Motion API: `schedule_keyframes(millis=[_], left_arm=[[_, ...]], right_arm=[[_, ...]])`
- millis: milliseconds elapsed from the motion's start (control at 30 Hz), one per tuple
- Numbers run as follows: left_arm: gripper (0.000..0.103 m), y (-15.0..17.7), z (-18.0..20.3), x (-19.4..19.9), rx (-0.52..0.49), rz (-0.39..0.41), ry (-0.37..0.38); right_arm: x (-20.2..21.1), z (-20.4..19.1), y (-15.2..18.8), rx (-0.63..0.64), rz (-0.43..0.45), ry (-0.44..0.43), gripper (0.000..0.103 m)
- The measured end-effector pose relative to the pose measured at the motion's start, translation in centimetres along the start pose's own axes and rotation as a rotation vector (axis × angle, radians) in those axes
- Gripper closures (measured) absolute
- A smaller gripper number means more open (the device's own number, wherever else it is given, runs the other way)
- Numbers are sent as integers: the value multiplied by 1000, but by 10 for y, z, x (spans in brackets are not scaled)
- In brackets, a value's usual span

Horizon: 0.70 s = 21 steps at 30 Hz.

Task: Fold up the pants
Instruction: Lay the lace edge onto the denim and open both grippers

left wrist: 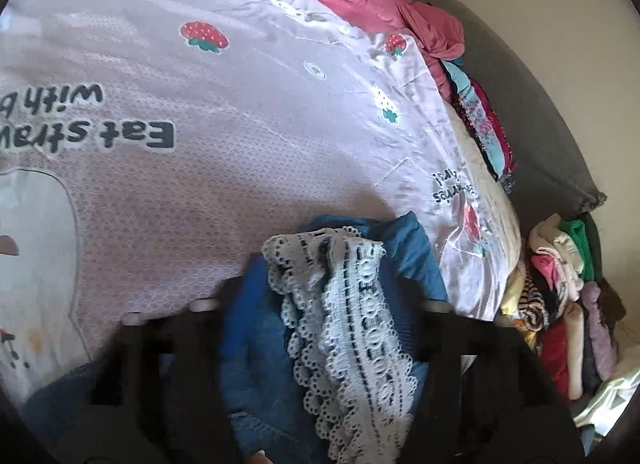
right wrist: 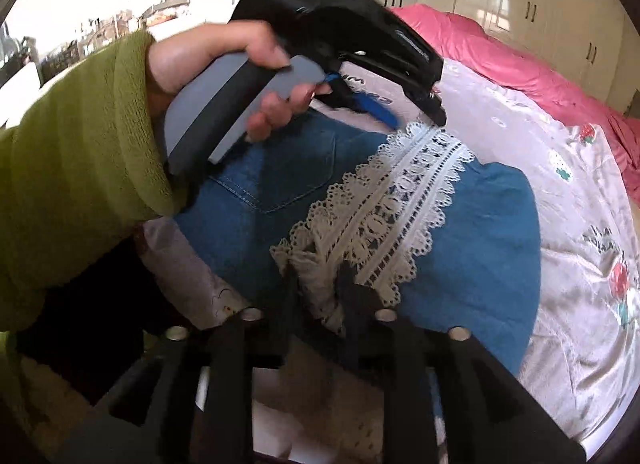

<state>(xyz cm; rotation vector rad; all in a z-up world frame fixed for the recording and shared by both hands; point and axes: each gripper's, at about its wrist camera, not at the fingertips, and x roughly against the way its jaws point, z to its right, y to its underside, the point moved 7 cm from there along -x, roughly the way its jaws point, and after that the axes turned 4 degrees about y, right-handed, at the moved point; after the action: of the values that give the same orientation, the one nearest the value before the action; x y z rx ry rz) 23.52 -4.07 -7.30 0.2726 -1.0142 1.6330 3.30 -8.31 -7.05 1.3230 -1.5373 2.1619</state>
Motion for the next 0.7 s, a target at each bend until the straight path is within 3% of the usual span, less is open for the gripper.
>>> schedule_keyframes(millis=[200,567,700], left_arm=[[50,8,1,2,-12,-15,5],[50,15,-1,-13,-12,-51,12],[50,12,-5,-19,-7,-47,1]], right_arm=[[18,-14,1,58,58,34,71],[-29,-23,-8,105,-7,163,72],[-32,-15,-8,102,-14,121,86]])
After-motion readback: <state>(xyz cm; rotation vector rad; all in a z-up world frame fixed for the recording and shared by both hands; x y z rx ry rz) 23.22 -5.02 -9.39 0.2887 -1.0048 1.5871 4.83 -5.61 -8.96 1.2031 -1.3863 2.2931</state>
